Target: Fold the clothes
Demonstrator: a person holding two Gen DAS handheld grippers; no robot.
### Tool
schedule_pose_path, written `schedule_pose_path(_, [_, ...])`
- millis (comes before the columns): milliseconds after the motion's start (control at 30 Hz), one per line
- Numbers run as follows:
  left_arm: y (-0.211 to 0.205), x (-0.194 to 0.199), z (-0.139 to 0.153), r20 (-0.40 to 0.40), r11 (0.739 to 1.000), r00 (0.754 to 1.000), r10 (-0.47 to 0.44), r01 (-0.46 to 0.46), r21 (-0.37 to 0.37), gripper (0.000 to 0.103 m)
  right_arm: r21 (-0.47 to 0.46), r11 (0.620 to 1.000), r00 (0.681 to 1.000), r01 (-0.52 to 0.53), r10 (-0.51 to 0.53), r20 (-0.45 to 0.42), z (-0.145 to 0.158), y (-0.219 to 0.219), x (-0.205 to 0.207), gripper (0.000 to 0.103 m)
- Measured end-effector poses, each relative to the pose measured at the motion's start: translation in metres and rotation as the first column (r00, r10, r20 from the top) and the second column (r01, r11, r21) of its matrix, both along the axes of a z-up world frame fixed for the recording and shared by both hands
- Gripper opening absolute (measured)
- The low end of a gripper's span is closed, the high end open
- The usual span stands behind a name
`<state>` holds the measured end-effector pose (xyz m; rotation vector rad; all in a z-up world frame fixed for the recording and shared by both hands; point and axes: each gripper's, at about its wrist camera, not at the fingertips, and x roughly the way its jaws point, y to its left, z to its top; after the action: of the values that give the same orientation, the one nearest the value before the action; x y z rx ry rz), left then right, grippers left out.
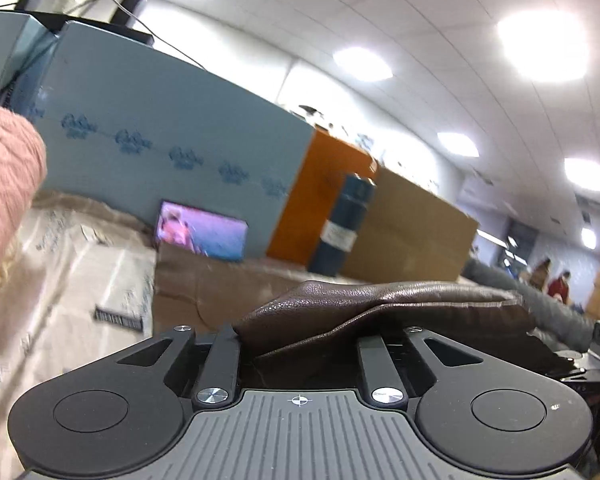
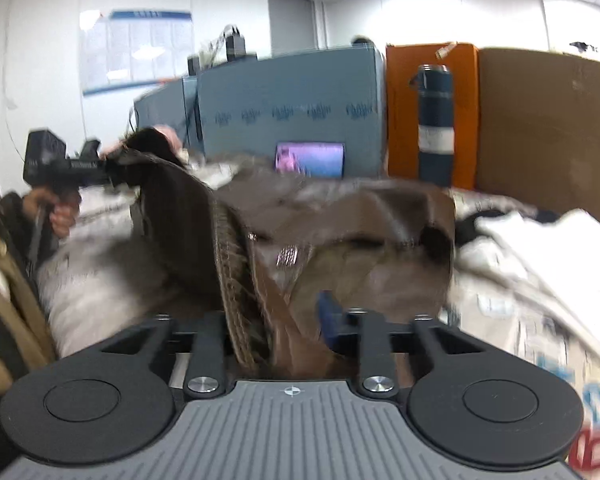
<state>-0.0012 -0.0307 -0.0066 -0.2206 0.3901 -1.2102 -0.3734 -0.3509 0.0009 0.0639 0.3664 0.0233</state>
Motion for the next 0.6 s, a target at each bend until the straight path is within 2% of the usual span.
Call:
schedule_pose_path(133, [-0.019, 0.026, 0.015, 0.028, 1.000, 0.999, 0.030, -0.030, 0.000, 0.015, -0.030, 0.999, 0.996, -0.034, 0.036, 0.085, 0.021, -0.027, 0.034, 0.006])
schedule_pose_path(267, [-0.050, 0.057, 0.028, 0.058, 0.998, 0.997, 0.041, -0.044, 0.046, 0.015, -0.022, 0.998, 0.992, -0.066, 0.068, 0.109, 0.034, -0.057, 0.077, 0.004])
schedule_pose_path(367, [-0.079, 0.085, 0.028, 0.014, 0.993, 0.999, 0.030, -0.032, 0.111, 0.015, 0.018, 0.998, 0.995, -0.056, 0.055, 0.085, 0.033, -0.079, 0.110, 0.004])
schedule_pose_path(467, [-0.107, 0.112, 0.015, -0.071, 0.983, 0.997, 0.033, -0.019, 0.182, 0.015, 0.062, 0.998, 1.000, -0.011, 0.009, 0.030, 0.023, -0.097, 0.135, 0.004])
schedule_pose_path(600, [-0.121, 0.135, -0.009, -0.190, 0.976, 0.981, 0.036, 0.007, 0.219, 0.022, 0.101, 0.993, 0.997, 0.069, -0.065, -0.042, 0.007, -0.110, 0.153, 0.005])
